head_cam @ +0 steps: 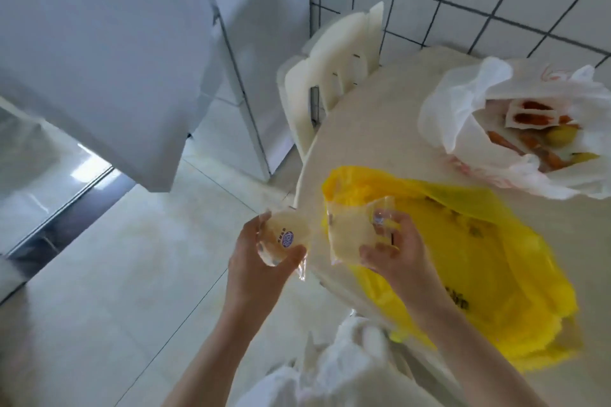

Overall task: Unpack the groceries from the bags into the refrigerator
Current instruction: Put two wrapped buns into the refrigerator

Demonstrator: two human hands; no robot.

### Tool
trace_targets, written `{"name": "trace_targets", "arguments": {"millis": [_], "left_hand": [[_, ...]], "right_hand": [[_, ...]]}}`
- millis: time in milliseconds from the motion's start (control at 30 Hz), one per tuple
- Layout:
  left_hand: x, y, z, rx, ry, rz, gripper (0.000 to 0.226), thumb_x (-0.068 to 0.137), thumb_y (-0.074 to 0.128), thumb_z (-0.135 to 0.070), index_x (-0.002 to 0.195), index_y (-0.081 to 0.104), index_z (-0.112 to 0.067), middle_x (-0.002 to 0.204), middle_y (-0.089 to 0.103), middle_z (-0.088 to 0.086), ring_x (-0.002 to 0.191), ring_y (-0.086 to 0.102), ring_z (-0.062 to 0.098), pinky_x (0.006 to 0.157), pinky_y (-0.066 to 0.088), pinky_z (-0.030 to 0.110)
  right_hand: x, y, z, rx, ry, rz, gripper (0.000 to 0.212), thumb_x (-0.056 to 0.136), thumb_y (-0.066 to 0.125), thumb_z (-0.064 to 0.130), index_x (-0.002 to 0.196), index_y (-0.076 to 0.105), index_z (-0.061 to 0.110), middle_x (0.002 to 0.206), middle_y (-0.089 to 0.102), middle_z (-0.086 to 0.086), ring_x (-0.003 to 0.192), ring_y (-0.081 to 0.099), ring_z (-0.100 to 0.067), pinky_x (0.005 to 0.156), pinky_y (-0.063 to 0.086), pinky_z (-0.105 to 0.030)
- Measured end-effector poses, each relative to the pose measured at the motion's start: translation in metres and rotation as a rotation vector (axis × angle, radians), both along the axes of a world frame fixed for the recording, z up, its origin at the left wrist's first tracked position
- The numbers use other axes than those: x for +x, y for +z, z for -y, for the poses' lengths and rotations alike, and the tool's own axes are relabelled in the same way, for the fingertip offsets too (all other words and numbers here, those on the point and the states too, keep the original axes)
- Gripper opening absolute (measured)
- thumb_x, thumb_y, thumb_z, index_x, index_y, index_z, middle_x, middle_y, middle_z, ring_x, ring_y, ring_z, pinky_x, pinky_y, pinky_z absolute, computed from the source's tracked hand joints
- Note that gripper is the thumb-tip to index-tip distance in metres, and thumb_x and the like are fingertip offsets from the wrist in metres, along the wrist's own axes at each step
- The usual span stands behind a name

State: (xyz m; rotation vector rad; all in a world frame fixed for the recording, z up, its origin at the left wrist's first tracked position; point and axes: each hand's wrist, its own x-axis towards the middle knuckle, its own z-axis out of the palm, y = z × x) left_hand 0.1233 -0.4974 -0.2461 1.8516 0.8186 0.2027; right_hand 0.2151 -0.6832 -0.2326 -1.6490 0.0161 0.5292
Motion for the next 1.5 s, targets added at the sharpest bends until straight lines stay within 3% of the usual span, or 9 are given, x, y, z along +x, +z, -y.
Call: {"name": "trace_targets", "arguments": {"millis": [200,300,633,767,867,1000,1300,1433,1500], "left_hand": [[-0.124,-0.011,-0.064,0.003,0.208,-0.019,0.063,0.069,0.086,-0.026,0.123,0.054,-0.032,0.115,0.062,-0.013,0.107,0.061,0.012,0.093,0.051,0.038],[-0.18,-0.014,-0.09,0.015,0.311,-0.037,0.063,0.07,0.086,-0.024,0.125,0.054,-0.027,0.115,0.062,-0.009,0.106,0.06,0.013,0.09,0.049,0.032],[-0.268,-0.021,-0.158,-0.04,0.571,0.003,0.064,0.07,0.085,-0.024,0.125,0.055,-0.024,0.115,0.063,-0.008,0.107,0.058,0.009,0.085,0.04,0.015],[-0.271,-0.022,-0.192,-0.047,0.621,0.017,0.064,0.07,0.085,-0.025,0.126,0.054,-0.025,0.116,0.062,-0.011,0.108,0.056,0.005,0.084,0.038,0.01],[-0.265,-0.019,-0.228,-0.047,0.636,0.03,0.065,0.07,0.085,-0.026,0.126,0.054,-0.026,0.115,0.061,-0.015,0.108,0.055,0.0,0.081,0.037,0.007],[-0.249,-0.012,-0.287,-0.015,0.649,0.05,0.064,0.069,0.085,-0.027,0.125,0.055,-0.025,0.113,0.061,-0.015,0.108,0.055,0.001,0.082,0.038,0.01],[-0.189,0.019,-0.419,0.059,0.579,0.121,0.063,0.069,0.085,-0.028,0.124,0.054,-0.027,0.109,0.061,-0.019,0.106,0.056,-0.001,0.082,0.04,0.009],[-0.158,0.025,-0.462,0.048,0.505,0.132,0.064,0.071,0.084,-0.025,0.127,0.054,-0.022,0.11,0.061,-0.015,0.103,0.057,0.004,0.078,0.04,0.003],[-0.142,0.024,-0.484,0.035,0.458,0.141,0.063,0.071,0.084,-0.023,0.127,0.054,-0.019,0.11,0.062,-0.013,0.104,0.058,0.008,0.081,0.042,0.007]], "right_hand": [[-0.081,0.007,-0.08,0.0,0.209,-0.024,0.053,0.077,0.073,-0.003,0.116,0.05,0.025,0.111,0.063,-0.004,0.092,0.068,-0.012,0.078,0.059,-0.037],[-0.119,0.003,-0.115,-0.015,0.323,-0.047,0.051,0.079,0.072,0.003,0.116,0.05,0.03,0.114,0.062,0.001,0.092,0.067,-0.007,0.078,0.058,-0.03],[-0.181,-0.013,-0.222,-0.057,0.644,-0.179,0.051,0.079,0.074,0.009,0.123,0.056,0.027,0.118,0.062,0.006,0.1,0.065,-0.009,0.089,0.055,-0.033],[-0.178,-0.013,-0.272,-0.043,0.671,-0.229,0.04,0.069,0.076,0.026,0.106,0.064,0.034,0.117,0.064,0.001,0.102,0.066,-0.018,0.088,0.055,-0.041],[-0.17,-0.011,-0.312,0.048,0.666,-0.361,0.036,0.07,0.074,0.023,0.103,0.062,0.032,0.111,0.063,-0.007,0.095,0.066,-0.025,0.078,0.057,-0.048],[-0.152,-0.006,-0.374,0.203,0.714,-0.556,0.042,0.068,0.071,0.012,0.105,0.057,0.028,0.106,0.06,-0.017,0.091,0.062,-0.039,0.086,0.047,-0.068],[-0.1,0.014,-0.497,0.485,0.732,-0.657,0.057,0.064,0.073,0.009,0.114,0.051,0.026,0.118,0.057,-0.015,0.107,0.06,-0.043,0.089,0.051,-0.054],[-0.08,0.017,-0.531,0.515,0.653,-0.654,0.059,0.069,0.08,0.029,0.12,0.052,0.02,0.13,0.052,-0.017,0.115,0.057,-0.042,0.09,0.05,-0.053],[-0.071,0.015,-0.546,0.47,0.584,-0.633,0.053,0.083,0.068,0.04,0.126,0.049,0.015,0.136,0.049,-0.02,0.12,0.053,-0.044,0.093,0.049,-0.057]]}}
